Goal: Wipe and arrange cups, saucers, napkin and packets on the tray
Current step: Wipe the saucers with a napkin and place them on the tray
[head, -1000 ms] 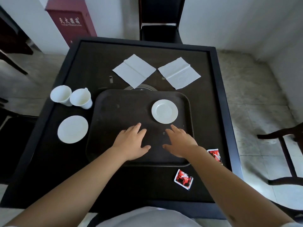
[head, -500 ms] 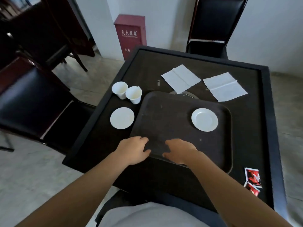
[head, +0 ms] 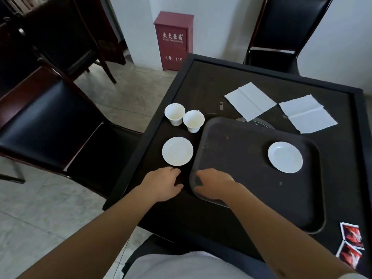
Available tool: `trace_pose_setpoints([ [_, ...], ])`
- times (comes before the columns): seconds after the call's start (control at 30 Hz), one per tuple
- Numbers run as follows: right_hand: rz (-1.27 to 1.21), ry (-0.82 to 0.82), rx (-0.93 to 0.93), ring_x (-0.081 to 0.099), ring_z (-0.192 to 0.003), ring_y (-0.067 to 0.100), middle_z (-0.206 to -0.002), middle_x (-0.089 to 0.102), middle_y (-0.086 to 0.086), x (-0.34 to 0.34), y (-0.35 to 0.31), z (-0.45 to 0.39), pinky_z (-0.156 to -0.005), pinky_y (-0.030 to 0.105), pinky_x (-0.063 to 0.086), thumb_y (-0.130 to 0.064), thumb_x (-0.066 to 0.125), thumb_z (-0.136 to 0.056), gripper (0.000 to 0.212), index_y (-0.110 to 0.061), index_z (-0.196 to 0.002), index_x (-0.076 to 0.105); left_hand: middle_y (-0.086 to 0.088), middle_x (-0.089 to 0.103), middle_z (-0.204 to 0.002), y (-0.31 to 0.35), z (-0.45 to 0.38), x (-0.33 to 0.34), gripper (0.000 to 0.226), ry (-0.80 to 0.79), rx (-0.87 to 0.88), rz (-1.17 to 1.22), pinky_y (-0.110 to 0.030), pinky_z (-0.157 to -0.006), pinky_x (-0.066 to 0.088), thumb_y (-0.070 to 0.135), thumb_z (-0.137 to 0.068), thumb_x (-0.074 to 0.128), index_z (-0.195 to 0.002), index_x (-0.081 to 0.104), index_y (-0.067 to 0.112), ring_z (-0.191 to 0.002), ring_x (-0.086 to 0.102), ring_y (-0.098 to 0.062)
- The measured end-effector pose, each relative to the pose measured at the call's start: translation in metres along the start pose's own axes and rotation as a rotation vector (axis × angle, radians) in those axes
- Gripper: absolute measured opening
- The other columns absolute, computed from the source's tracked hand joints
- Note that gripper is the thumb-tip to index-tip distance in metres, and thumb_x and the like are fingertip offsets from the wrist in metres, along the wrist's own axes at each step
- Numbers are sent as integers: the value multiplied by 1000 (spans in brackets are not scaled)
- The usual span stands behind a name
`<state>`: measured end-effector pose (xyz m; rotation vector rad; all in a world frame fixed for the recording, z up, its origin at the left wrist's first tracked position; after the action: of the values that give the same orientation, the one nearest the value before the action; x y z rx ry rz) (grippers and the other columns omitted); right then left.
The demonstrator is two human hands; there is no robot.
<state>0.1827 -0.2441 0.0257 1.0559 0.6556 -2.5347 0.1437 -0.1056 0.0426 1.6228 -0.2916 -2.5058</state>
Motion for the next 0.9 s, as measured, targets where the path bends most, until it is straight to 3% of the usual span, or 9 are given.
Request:
trace_pose_setpoints([
  [0.13, -34, 9, 68, 58, -86, 18, -103, 58, -1, -8, -18, -30, -69, 34, 51, -49, 58, -90, 35, -26, -117, 51, 2, 55, -119, -24, -23, -6, 47, 1, 71, -26, -39, -76, 54, 51, -89, 54, -126, 52, 21, -100, 56, -17],
  [0.27, -38, 48, 127, 57, -85, 17, -100, 57, -2, -13, -28, -54, -68, 33, 51, -48, 58, -91, 34, -24, -114, 53, 0, 50, -133, -46, -47, -7, 58, -15, 106, -52, -41, -81, 53, 52, -89, 54, -138, 46, 21, -111, 54, -22],
  [0.5, -95, 177, 216, 49, -115, 26, -129, 48, 1, -25, -33, -88, -82, 42, 51, -45, 62, -88, 53, -19, -130, 43, -7, 29, -155, -81, -95, -10, 65, -72, 155, -69, -42, -88, 49, 50, -89, 53, -144, 35, 20, -128, 43, -27],
  [0.7, -104, 220, 314, 45, -123, 27, -136, 42, 1, -31, -20, -109, -90, 40, 44, -43, 64, -87, 60, -17, -134, 40, -9, 8, -162, -79, -121, 3, 78, -127, 244, -58, -45, -102, 42, 48, -90, 55, -152, 20, 18, -142, 22, -29],
  [0.83, -150, 206, 325, 31, -138, 29, -157, 24, 4, -28, -14, -123, -103, 44, 38, -39, 67, -87, 76, -15, -147, 27, -9, -7, -163, -72, -128, 12, 87, -149, 317, -37, -47, -110, 34, 49, -89, 58, -154, 10, 19, -148, 4, -30],
  [0.9, -154, 176, 309, 29, -139, 30, -160, 18, 4, -25, -15, -130, -105, 45, 38, -38, 68, -86, 81, -16, -149, 23, -9, -5, -163, -70, -132, 16, 92, -170, 333, -14, -47, -111, 32, 53, -88, 58, -155, 6, 17, -149, 1, -28],
])
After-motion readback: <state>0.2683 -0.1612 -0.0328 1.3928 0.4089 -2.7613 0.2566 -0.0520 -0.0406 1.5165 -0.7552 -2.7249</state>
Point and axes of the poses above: each hand's wrist, its own z-axis away from the middle knuckle, its own x-axis out of the palm, y = z × x, the point moved 8 cm from there along -z, towards the middle knuckle
